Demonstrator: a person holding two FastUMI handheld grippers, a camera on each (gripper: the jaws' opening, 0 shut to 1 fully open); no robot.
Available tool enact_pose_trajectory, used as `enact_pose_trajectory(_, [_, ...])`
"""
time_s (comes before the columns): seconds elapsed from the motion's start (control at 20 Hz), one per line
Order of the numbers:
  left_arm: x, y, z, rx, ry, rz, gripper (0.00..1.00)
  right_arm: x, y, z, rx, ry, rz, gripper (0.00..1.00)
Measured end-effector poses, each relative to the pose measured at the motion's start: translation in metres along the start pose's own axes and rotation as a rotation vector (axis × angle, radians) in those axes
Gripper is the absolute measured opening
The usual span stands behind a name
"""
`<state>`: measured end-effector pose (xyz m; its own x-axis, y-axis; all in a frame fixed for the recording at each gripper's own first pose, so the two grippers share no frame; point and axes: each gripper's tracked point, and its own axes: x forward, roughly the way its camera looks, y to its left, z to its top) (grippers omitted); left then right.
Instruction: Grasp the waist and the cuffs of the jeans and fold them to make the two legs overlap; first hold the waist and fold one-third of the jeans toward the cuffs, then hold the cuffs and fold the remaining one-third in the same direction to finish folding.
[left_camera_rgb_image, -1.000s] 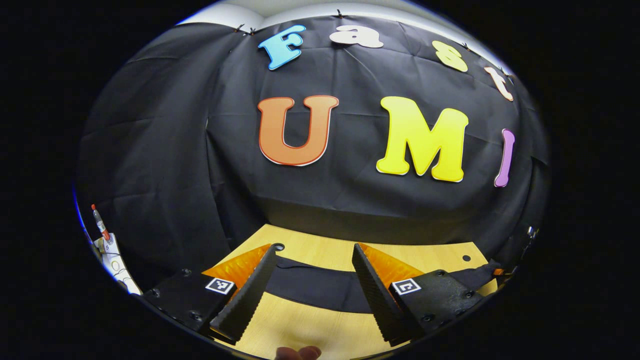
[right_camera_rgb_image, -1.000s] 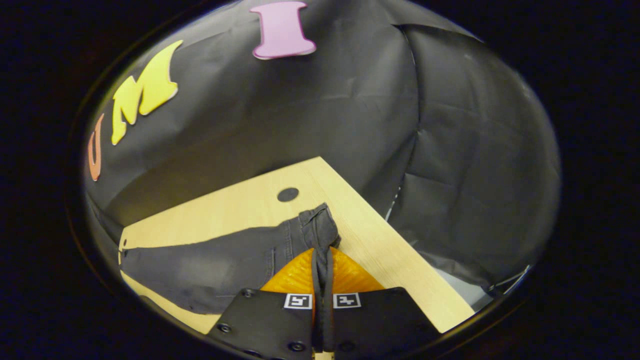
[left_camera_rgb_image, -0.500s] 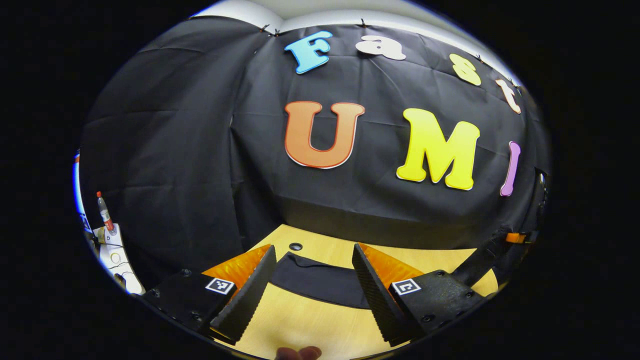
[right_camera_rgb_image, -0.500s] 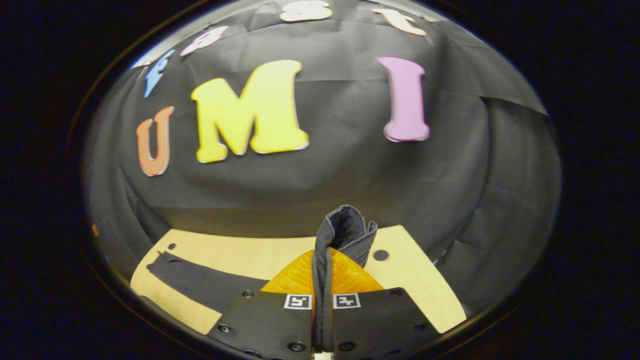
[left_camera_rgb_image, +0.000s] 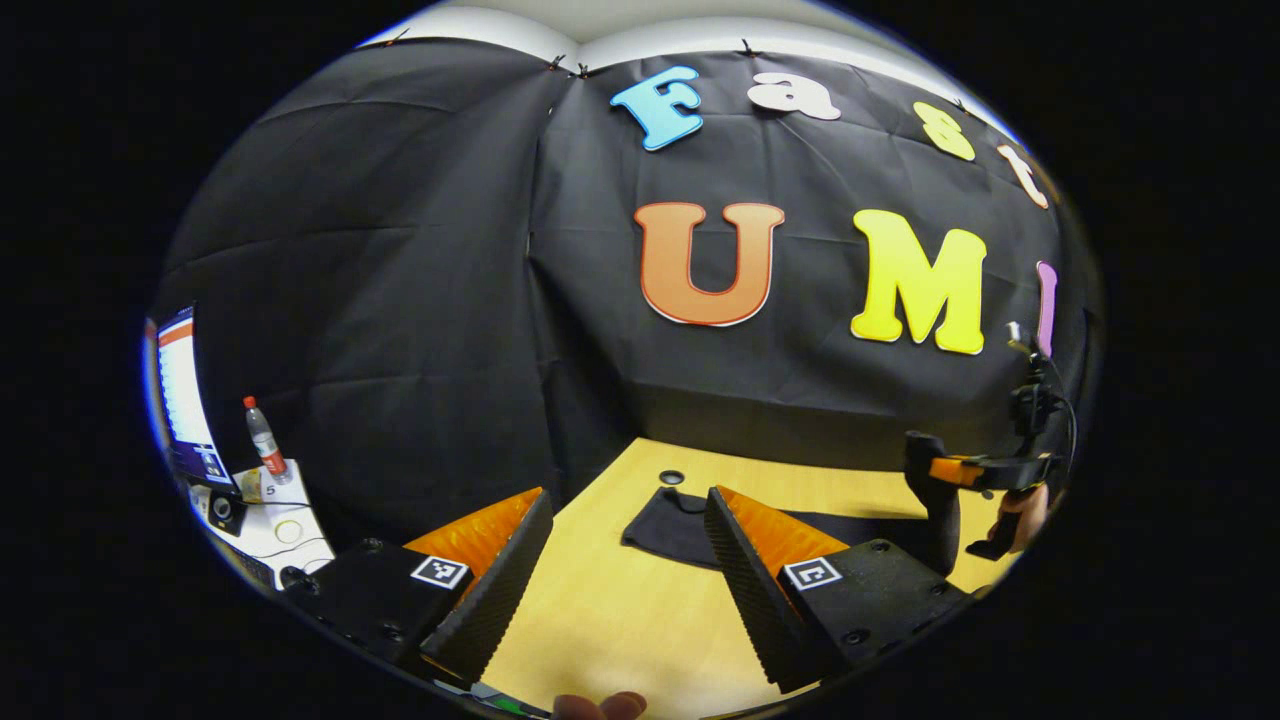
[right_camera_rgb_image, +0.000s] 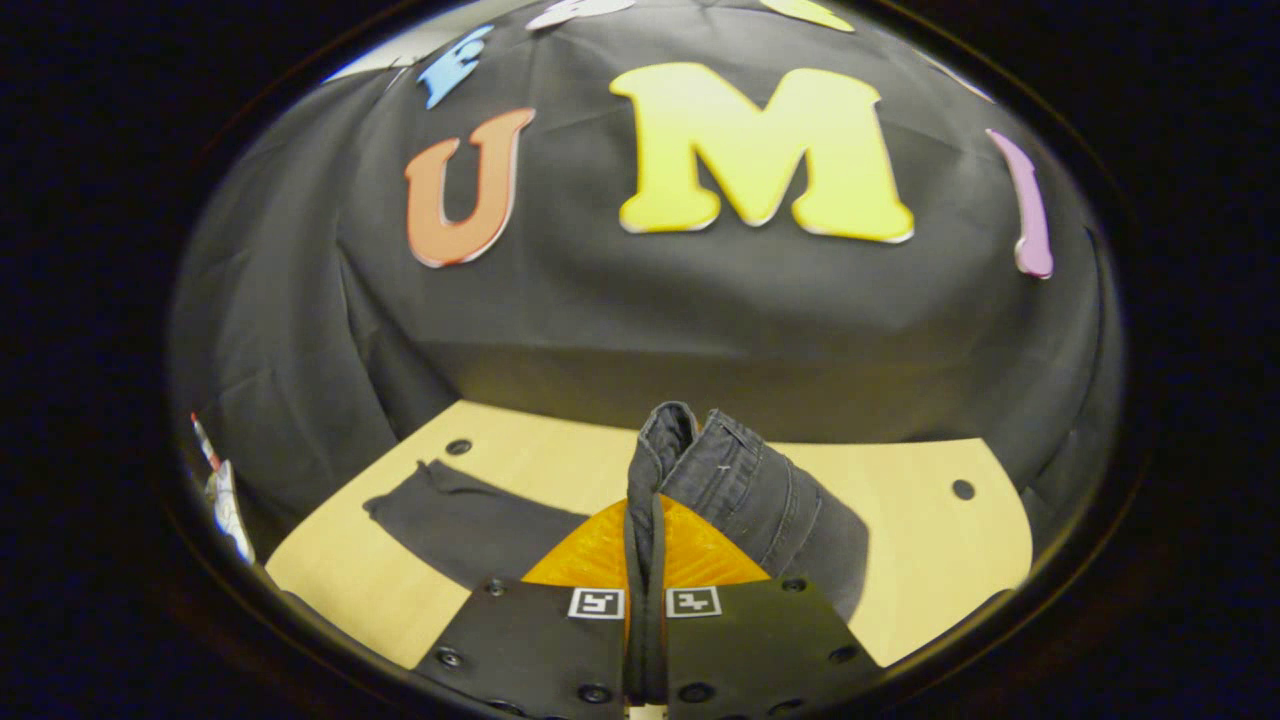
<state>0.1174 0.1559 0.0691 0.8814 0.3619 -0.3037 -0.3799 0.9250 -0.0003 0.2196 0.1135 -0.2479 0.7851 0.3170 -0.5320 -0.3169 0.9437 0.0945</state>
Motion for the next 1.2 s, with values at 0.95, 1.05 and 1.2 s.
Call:
enact_pose_trajectory(0.95, [-0.009, 0.046, -0.029, -0.063, 0.079, 0.046, 0.98, 0.030, 0.072, -0.059, -0.176, 0.131, 0.124, 0.56])
enact_pose_trajectory(1.05, [-0.004, 0.043, -0.033, -0.089, 0.079, 0.011, 0.99, 0.007, 0.068, -0.041, -0.160, 0.092, 0.124, 0.99])
enact_pose_trajectory(1.2, [0.014, 0.027, -0.036, -0.098, 0.097, -0.012, 0.98, -0.041, 0.057, -0.004, -0.130, 0.003, 0.117, 1.00])
